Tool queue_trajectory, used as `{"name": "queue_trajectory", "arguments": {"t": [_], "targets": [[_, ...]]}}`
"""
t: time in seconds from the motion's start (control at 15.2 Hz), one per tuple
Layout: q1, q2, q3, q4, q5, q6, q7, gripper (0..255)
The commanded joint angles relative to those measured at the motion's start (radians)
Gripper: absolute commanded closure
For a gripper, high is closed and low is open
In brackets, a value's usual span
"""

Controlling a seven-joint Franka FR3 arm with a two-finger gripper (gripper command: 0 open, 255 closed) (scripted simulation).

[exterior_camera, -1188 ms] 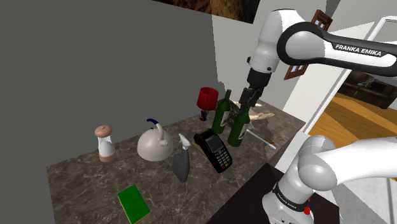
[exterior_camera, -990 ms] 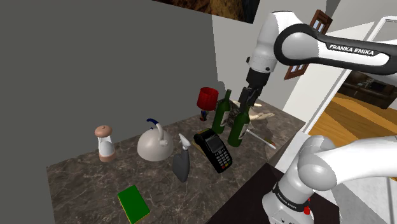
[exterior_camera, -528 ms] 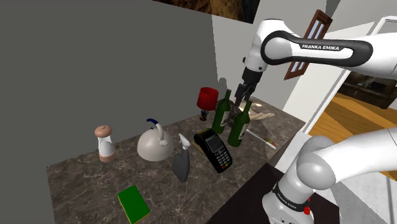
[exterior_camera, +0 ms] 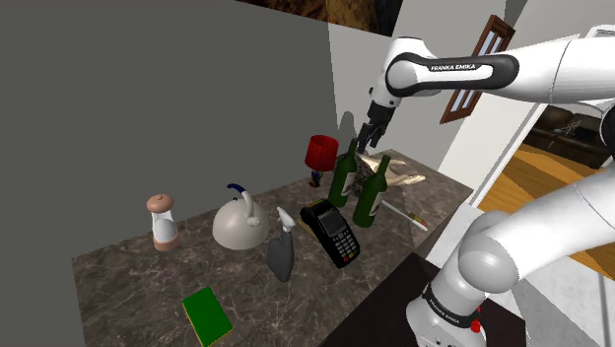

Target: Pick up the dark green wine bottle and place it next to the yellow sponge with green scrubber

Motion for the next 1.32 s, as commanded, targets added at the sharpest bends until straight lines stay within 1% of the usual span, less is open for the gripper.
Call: {"name": "queue_trajectory", "arguments": {"t": [0.0, 0.33, 0.66, 0.73, 1.19, 1.25], "targets": [[-0.003, 0.065, -0.03, 0.042, 0.005, 0.032, -0.039, 0], [-0.014, 0.229, -0.103, 0.168, 0.042, 0.088, -0.147, 0], [-0.034, 0.407, -0.162, 0.325, 0.117, 0.115, -0.263, 0], [-0.036, 0.41, -0.162, 0.328, 0.119, 0.115, -0.265, 0], [-0.036, 0.445, -0.162, 0.265, 0.136, 0.211, -0.277, 0], [-0.036, 0.445, -0.162, 0.264, 0.136, 0.211, -0.277, 0]]}}
